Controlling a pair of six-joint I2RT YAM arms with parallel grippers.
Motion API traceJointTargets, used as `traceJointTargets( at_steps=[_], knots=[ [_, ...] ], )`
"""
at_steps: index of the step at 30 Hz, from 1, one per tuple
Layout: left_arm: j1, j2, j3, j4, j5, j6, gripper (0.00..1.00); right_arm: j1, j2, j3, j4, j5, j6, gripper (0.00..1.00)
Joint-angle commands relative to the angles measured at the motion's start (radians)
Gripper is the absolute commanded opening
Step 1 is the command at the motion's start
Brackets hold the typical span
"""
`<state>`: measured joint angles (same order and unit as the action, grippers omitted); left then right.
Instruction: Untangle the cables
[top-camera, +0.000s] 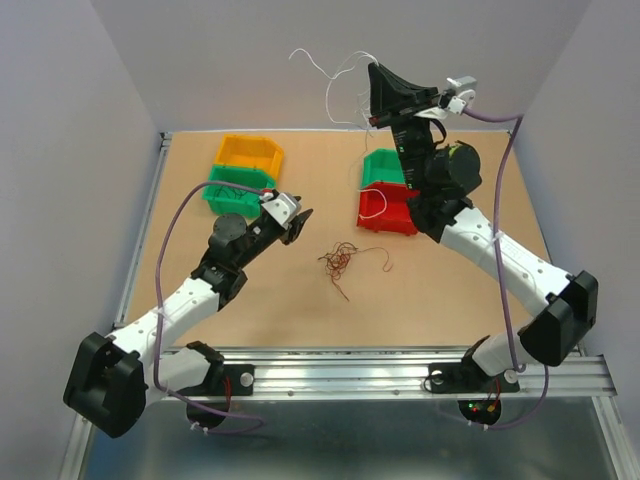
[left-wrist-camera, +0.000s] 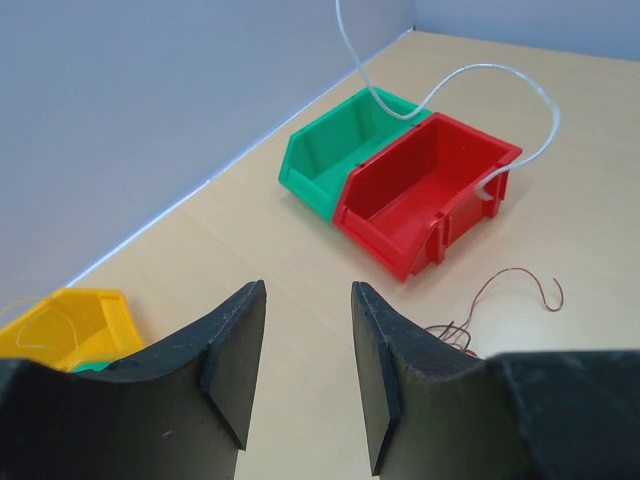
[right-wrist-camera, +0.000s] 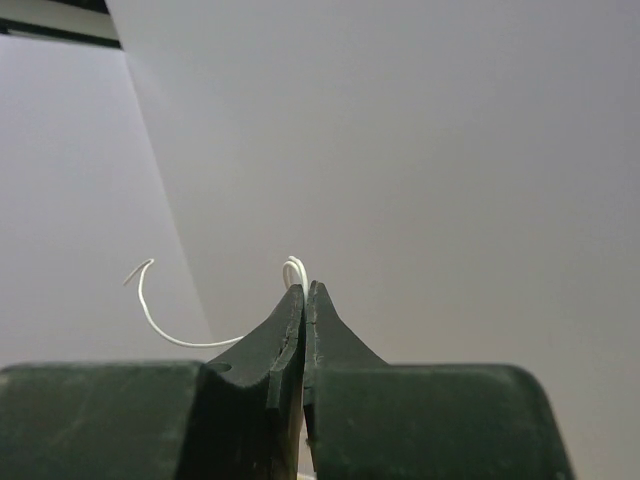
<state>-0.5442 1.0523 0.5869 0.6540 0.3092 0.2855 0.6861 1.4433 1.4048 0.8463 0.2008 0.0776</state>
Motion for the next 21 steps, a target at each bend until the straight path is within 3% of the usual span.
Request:
traceJointTargets(
  at_steps=[1,13,21],
  knots=[
    [0.024,0.008,0.025,0.026,-0.015,-0.028,0.51,-0.054,0.045,-0.023,0.046,0.055,-0.068,0.01],
    [0.041,0.029,0.031,0.019,0.014,-0.029,0.51,-0.295,0.267,0.031,0.062,-0.038,0.099,0.01],
    [0.043,0.032,0.03,0.021,0.016,-0.02,0.51,-0.387,0.393,0.082,0.063,-0.061,0.148,0.01]
  ],
)
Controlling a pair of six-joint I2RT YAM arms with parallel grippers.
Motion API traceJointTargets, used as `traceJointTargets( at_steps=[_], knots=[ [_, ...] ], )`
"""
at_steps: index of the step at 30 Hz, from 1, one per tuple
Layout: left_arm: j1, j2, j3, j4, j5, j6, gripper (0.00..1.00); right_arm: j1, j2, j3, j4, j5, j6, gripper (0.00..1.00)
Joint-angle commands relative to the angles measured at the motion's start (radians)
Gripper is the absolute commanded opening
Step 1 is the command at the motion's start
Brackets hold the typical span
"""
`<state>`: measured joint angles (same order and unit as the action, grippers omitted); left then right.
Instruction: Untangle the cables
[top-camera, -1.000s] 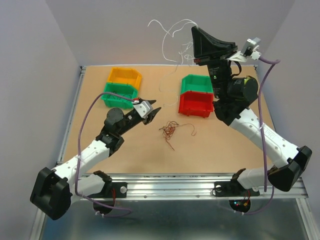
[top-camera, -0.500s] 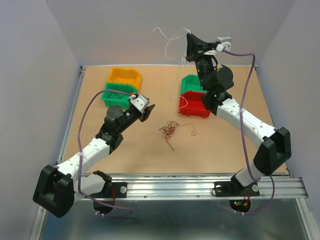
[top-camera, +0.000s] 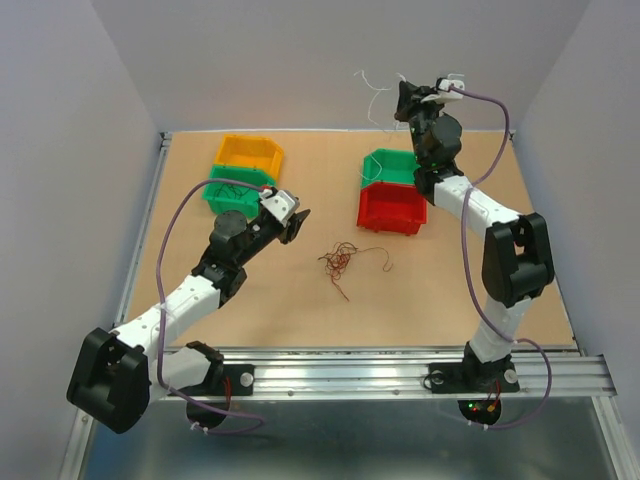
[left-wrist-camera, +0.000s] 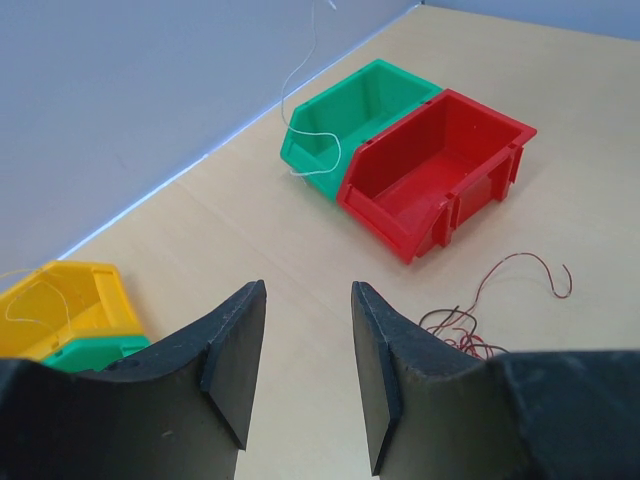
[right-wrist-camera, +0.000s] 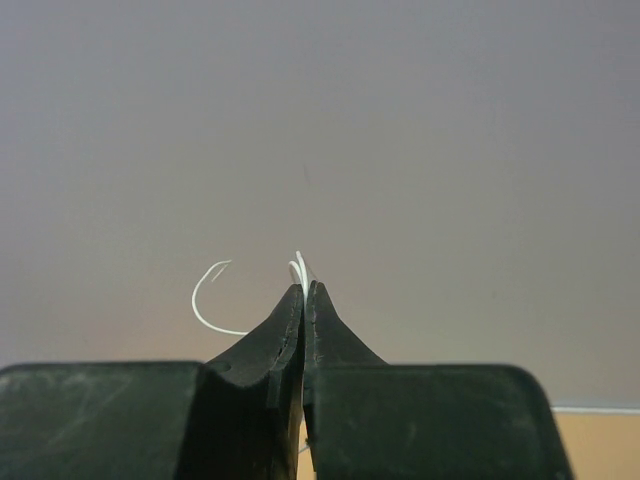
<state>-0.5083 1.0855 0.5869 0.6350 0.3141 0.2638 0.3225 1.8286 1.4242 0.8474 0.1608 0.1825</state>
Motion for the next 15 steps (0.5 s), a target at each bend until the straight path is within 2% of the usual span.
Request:
traceJointTargets(
  at_steps=[1,9,15],
  knots=[
    [0.008,0.002,0.031,0.04,0.014,0.003,0.51,-0.039,0.012,0.042,0.068,-0.018,0.06,0.01],
    [0.008,-0.001,0.031,0.038,0.016,0.003,0.51,-0.092,-0.009,-0.082,0.153,0.028,0.11,0.0],
    [0.01,-0.012,0.028,0.04,0.014,0.005,0.51,-0.117,-0.101,-0.178,0.177,0.065,0.115,0.01]
  ],
)
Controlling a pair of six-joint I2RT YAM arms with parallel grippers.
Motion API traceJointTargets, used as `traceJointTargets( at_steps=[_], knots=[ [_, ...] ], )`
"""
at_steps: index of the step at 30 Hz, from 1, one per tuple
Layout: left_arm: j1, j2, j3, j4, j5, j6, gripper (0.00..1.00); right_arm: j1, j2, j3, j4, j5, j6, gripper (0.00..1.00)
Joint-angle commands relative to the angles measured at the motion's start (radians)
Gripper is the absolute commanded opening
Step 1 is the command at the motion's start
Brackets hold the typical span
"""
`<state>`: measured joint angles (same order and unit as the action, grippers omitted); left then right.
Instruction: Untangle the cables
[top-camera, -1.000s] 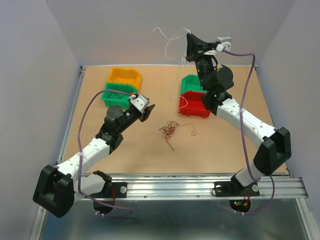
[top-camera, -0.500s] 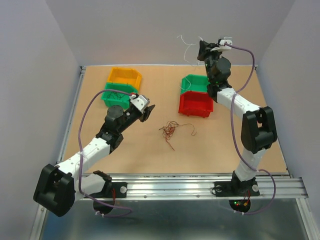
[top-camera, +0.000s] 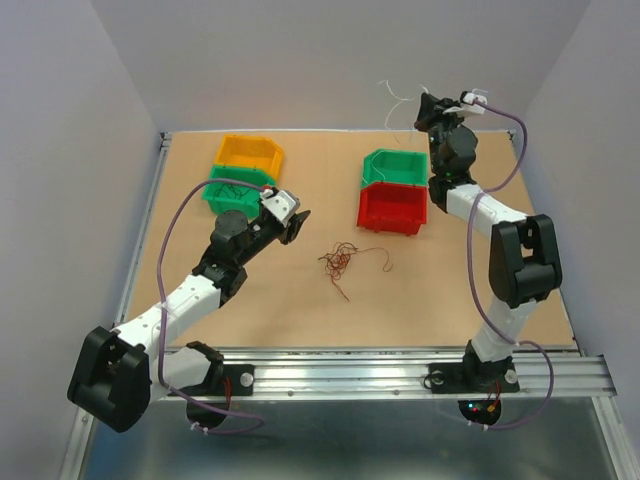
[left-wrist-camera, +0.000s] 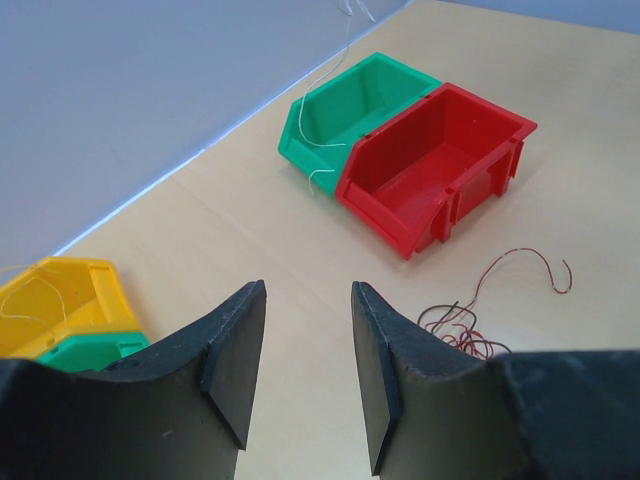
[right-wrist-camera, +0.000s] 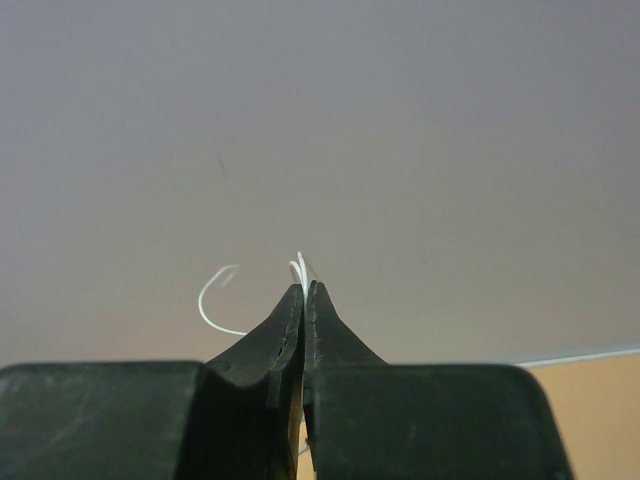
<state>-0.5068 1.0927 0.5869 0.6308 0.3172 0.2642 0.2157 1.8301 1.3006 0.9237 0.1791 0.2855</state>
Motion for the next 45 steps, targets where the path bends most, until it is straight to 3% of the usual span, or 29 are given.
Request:
traceJointTargets(
  at_steps=[1,19,37,45],
  knots=[
    [0.008,-0.019,0.027,0.043,0.013,0.004,0.51,-0.012,-0.115,-0.067,0.102,0.063,0.012,0.01],
    [0.011,-0.014,0.03,0.041,0.008,0.003,0.51,-0.098,-0.227,-0.167,0.112,0.114,0.061,0.01],
    [0.01,0.001,0.034,0.043,0.011,0.009,0.51,-0.096,-0.106,-0.195,0.115,-0.22,0.093,0.01],
    [0.01,-0.008,0.031,0.04,0.022,0.009,0.51,-0.096,-0.04,-0.257,0.118,-0.277,0.11,0.01]
  ],
)
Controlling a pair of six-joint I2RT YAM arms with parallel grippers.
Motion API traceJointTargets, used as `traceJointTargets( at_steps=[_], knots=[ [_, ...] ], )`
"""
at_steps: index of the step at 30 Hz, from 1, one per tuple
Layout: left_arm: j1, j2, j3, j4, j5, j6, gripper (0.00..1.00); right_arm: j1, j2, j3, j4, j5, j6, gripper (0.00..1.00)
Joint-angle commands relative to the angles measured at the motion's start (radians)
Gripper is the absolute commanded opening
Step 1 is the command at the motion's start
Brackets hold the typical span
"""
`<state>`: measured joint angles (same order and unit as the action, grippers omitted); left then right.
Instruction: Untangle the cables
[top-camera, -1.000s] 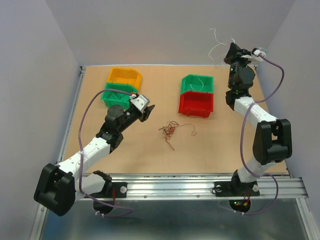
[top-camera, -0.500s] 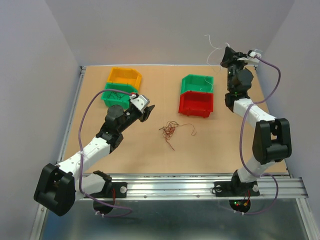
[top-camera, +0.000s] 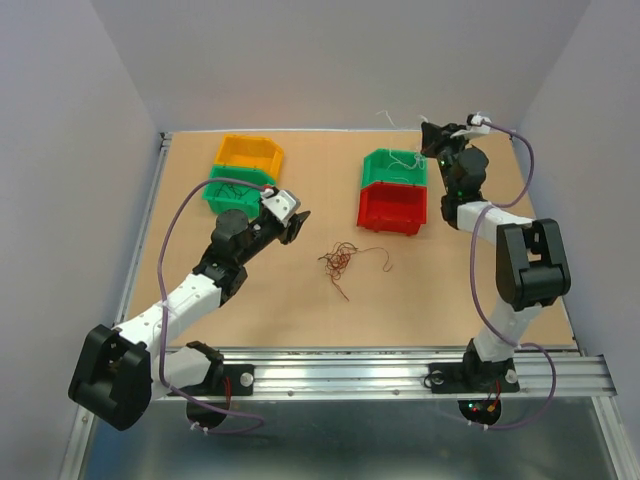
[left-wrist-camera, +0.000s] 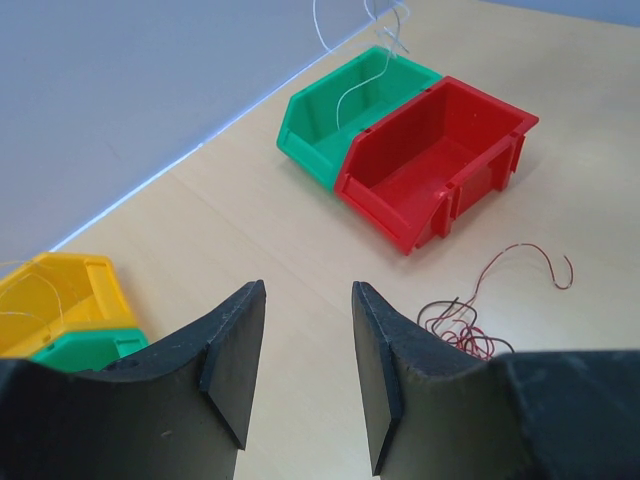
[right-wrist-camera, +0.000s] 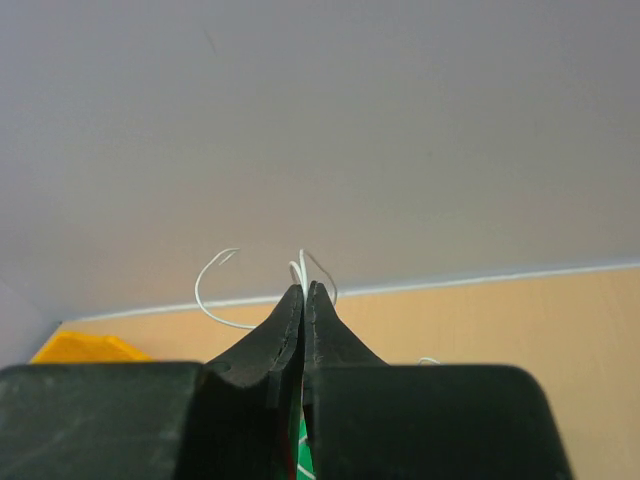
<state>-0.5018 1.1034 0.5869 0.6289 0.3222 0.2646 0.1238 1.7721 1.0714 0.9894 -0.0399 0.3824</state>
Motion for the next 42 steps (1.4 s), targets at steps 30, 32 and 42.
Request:
traceJointTargets(
  at_steps=[30,32,42],
  knots=[
    [0.005,-0.051,0.017,0.041,0.025,0.015,0.52,0.045,0.17,-0.131,0.111,0.034,-0.007,0.01],
    [0.006,-0.051,0.019,0.041,0.026,0.013,0.52,0.045,0.159,-0.146,0.111,0.061,-0.016,0.01],
    [0.005,-0.056,0.019,0.038,0.025,0.016,0.52,0.042,0.159,-0.165,0.078,0.141,-0.016,0.01]
  ],
)
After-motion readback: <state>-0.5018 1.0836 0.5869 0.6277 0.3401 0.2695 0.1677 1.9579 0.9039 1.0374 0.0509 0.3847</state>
